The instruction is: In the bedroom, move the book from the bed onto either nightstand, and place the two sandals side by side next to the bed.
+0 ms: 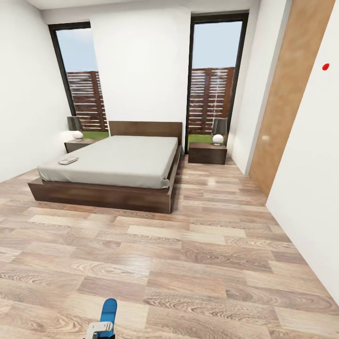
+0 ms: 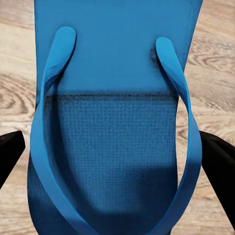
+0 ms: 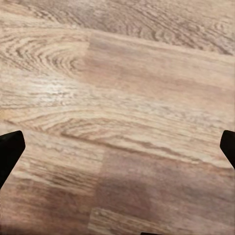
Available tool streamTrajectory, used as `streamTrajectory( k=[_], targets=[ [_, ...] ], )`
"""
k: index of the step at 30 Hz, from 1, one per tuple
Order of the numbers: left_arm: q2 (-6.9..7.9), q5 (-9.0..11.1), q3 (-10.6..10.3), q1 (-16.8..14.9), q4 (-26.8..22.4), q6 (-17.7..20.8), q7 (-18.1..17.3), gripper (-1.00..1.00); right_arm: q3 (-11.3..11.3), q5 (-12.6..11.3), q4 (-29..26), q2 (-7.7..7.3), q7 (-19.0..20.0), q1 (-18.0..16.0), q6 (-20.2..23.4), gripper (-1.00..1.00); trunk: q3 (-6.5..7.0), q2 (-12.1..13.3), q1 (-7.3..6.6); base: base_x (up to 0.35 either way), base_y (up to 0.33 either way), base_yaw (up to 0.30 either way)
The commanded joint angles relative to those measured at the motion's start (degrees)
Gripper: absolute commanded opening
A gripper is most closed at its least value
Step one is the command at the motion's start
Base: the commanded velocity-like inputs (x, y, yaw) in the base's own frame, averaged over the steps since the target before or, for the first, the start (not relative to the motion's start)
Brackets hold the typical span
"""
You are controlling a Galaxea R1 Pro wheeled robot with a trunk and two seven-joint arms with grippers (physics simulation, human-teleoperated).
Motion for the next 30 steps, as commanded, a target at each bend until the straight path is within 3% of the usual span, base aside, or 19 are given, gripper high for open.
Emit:
streamTrajectory(
  k=[1, 7, 20, 30],
  targets=[
    [0.01, 0.6, 0.1, 0.0, 0.1, 0.0, -0.4, -1.00, 0.4, -0.1, 0.1, -0.01, 0.0, 0.0, -0.2, 1.00, -0.05, 0.0, -0.01, 0.000, 0.000, 0.000],
    [-0.19, 0.6, 0.1, 0.0, 0.1, 0.0, -0.4, -1.00, 0.4, -0.1, 0.1, -0.02, 0.0, 0.0, -0.2, 1.00, -0.05, 0.0, -0.01, 0.045, 0.000, 0.000],
    [-0.25, 0.6, 0.1, 0.0, 0.1, 0.0, -0.4, -1.00, 0.4, -0.1, 0.1, -0.02, 0.0, 0.0, -0.2, 1.00, -0.05, 0.0, -0.01, 0.294, 0.000, 0.000],
    [-0.25, 0.6, 0.1, 0.0, 0.1, 0.0, -0.4, -1.00, 0.4, -0.1, 0.1, -0.02, 0.0, 0.0, -0.2, 1.00, -0.05, 0.0, -0.01, 0.031, 0.000, 0.000]
  ],
)
